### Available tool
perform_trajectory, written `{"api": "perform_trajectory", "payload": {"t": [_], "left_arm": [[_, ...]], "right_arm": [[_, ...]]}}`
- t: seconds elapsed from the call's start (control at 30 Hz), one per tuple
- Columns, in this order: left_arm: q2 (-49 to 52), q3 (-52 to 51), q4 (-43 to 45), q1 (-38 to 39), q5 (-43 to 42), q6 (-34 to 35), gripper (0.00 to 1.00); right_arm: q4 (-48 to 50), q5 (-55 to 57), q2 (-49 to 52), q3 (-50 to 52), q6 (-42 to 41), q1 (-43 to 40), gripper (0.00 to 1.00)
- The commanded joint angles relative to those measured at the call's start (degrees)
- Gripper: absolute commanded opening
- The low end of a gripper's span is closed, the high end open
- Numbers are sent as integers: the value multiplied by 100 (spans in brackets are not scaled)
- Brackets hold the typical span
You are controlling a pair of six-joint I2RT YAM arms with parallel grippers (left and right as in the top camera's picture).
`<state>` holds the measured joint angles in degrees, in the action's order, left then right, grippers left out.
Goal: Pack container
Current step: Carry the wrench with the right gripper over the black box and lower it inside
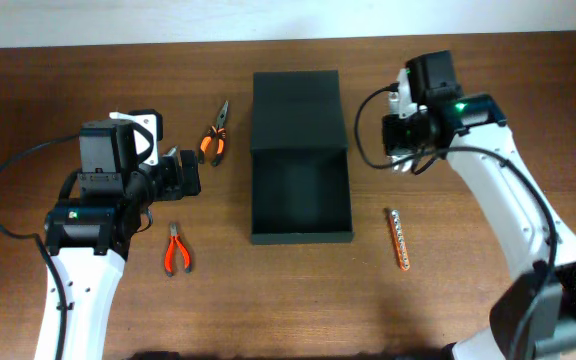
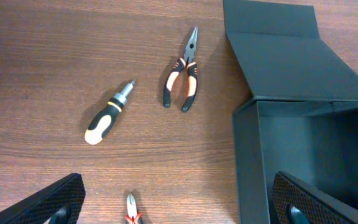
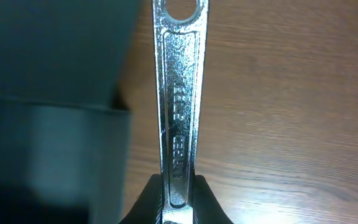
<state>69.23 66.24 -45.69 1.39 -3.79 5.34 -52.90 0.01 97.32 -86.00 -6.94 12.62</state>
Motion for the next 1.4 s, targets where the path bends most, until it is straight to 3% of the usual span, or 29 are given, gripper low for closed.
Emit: {"api": "perform_trajectory", "payload": {"t": [0.0,0.23,0.67,1.37], "left_arm": [[9,98,-4,22,61,-111,99],[9,98,-4,22,61,-111,99],[9,98,-4,22,61,-111,99],[9,98,-7,22,61,-111,99]], "right_arm": [[-28,31,-291,-127,-404,391,10],[-26,70,-310,-125,-868,1213,10],[24,511,-297,-122,-787,2079,10],[369,35,474,-118,2889,2074,11]]}}
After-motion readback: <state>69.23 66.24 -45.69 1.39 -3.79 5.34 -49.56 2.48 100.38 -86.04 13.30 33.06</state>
